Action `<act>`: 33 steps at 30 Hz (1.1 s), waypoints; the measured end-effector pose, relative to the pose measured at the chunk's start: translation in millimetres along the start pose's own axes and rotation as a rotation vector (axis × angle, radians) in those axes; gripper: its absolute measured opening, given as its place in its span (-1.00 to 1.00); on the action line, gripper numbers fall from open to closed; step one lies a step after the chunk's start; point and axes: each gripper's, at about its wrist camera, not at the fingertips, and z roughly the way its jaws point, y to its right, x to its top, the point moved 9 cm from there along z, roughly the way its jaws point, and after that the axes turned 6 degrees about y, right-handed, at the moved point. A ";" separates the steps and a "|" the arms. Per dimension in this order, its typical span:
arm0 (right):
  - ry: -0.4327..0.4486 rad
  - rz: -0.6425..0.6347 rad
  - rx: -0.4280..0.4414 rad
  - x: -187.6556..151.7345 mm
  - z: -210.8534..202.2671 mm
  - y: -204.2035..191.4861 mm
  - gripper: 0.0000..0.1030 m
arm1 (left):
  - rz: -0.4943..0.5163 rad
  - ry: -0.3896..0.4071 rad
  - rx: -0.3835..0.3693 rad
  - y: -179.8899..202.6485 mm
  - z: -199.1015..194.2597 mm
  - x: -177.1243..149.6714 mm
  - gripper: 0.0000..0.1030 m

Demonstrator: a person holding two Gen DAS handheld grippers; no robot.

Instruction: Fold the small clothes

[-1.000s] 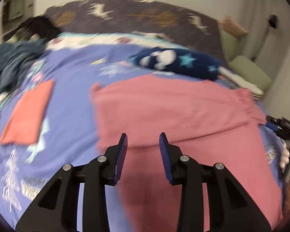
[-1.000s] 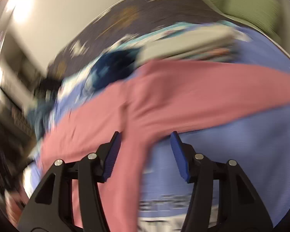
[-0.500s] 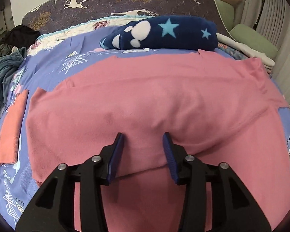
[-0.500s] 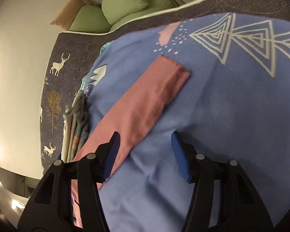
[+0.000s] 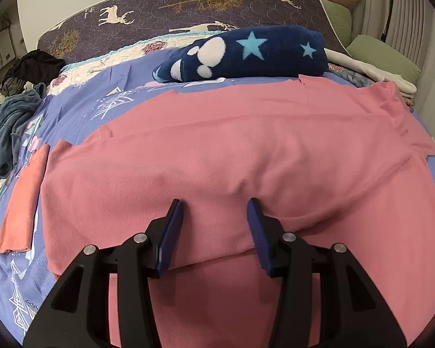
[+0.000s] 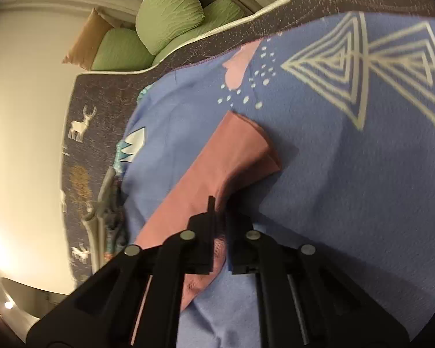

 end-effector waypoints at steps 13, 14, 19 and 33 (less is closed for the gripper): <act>-0.184 -0.525 0.475 -179.5 -70.1 -255.2 -0.89 | -0.038 0.010 -0.039 -2.7 -1.1 0.0 -0.06; -0.206 -0.578 0.506 -205.3 -72.8 -272.9 -0.89 | -0.041 0.011 -0.042 -2.6 -1.0 0.0 -0.06; -0.369 -0.797 0.595 -343.1 -64.3 -319.7 -0.85 | -0.085 0.019 -0.089 -5.6 -2.1 0.3 -0.04; -0.605 -1.214 0.471 -494.8 -49.8 -244.5 -0.39 | -0.215 0.043 -0.229 -13.9 -3.8 1.9 0.01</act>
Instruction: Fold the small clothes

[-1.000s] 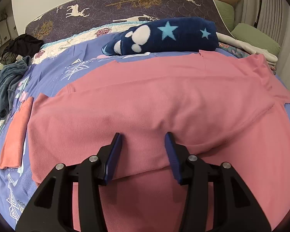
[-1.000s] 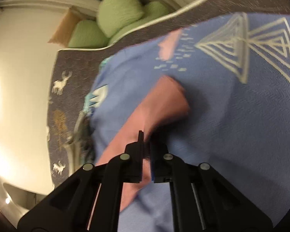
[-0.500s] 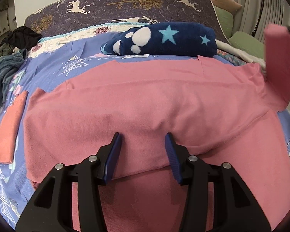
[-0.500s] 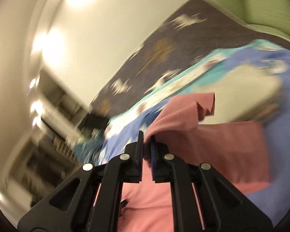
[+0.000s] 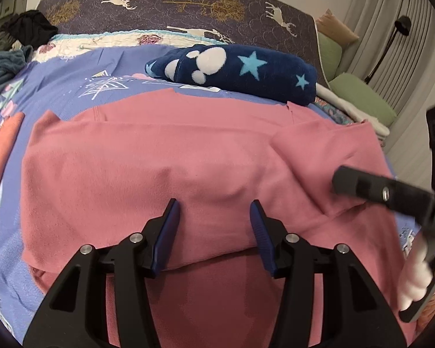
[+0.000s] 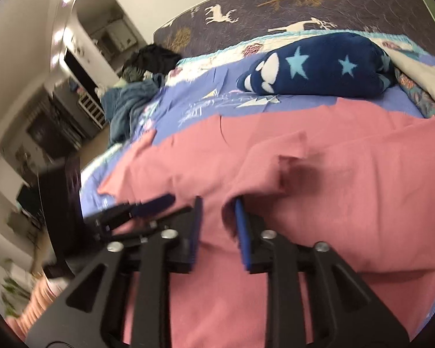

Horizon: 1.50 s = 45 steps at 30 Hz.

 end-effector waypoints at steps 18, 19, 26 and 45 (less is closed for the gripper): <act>-0.022 -0.125 -0.025 -24.0 16.8 -8.1 -0.05 | -0.128 0.082 -0.285 30.8 -21.7 31.7 0.04; -0.011 -0.119 -0.027 -21.3 14.7 -7.2 -0.05 | -0.113 0.071 -0.278 33.8 -18.8 31.8 0.04; -0.046 -0.083 -0.018 -26.0 27.4 -1.9 0.14 | -0.175 0.050 -0.343 36.1 -13.6 33.7 0.13; 0.062 -0.260 -0.481 -23.7 -69.4 65.0 0.36 | -0.072 0.165 -0.311 51.5 -68.4 97.4 -0.96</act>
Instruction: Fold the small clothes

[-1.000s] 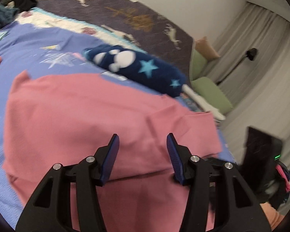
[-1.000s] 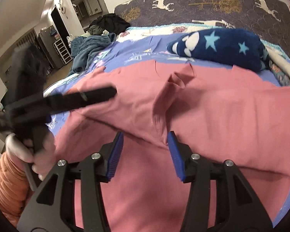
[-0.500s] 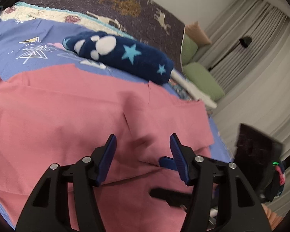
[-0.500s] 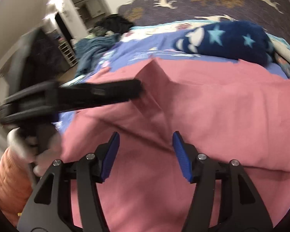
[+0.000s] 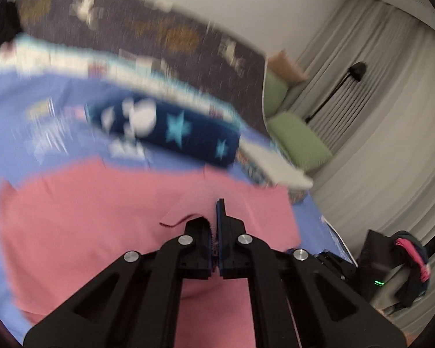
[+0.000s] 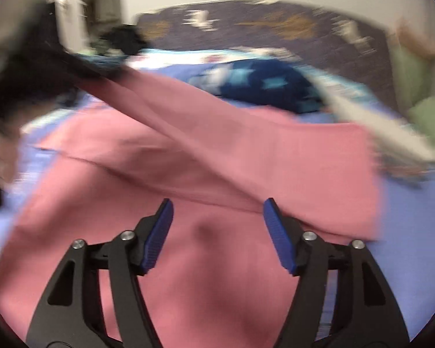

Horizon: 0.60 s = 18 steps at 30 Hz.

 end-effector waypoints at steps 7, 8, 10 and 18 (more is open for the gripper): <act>-0.070 0.135 -0.062 -24.3 5.6 51.5 0.36 | 0.136 0.030 0.213 -50.2 -55.1 10.3 -0.95; -0.079 0.138 -0.066 -25.8 9.2 51.7 0.36 | 0.131 -0.004 0.263 -67.9 -51.6 -0.9 -0.94; -0.099 0.144 -0.074 -29.9 13.6 50.2 0.36 | 0.122 -0.053 0.332 -92.3 -46.0 -17.6 -0.80; -0.085 0.161 -0.037 -22.3 9.7 46.4 0.37 | 0.086 -0.038 0.461 -133.0 -68.2 -25.4 -0.29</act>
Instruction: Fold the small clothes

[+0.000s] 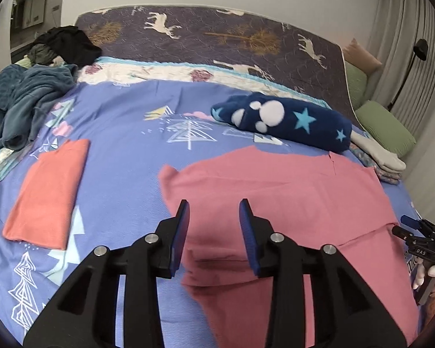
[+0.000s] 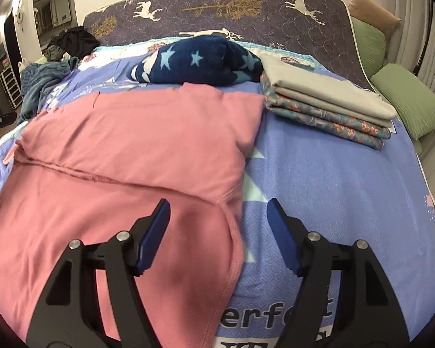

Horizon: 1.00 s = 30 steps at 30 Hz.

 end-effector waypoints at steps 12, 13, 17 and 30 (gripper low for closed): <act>-0.046 0.127 0.047 -6.8 10.2 14.4 0.38 | 0.132 -0.144 0.124 -6.5 32.8 -56.9 -0.08; -0.035 0.155 0.064 -1.2 8.1 18.0 0.38 | 0.110 -0.135 0.112 -5.1 28.2 -52.4 -0.08; -0.003 0.254 0.085 26.9 9.6 35.1 0.38 | 0.096 -0.010 0.033 21.5 4.6 -14.8 -0.08; -0.070 0.294 0.176 71.4 98.5 39.5 -0.90 | 0.244 -0.143 -0.020 100.9 82.0 -51.1 0.02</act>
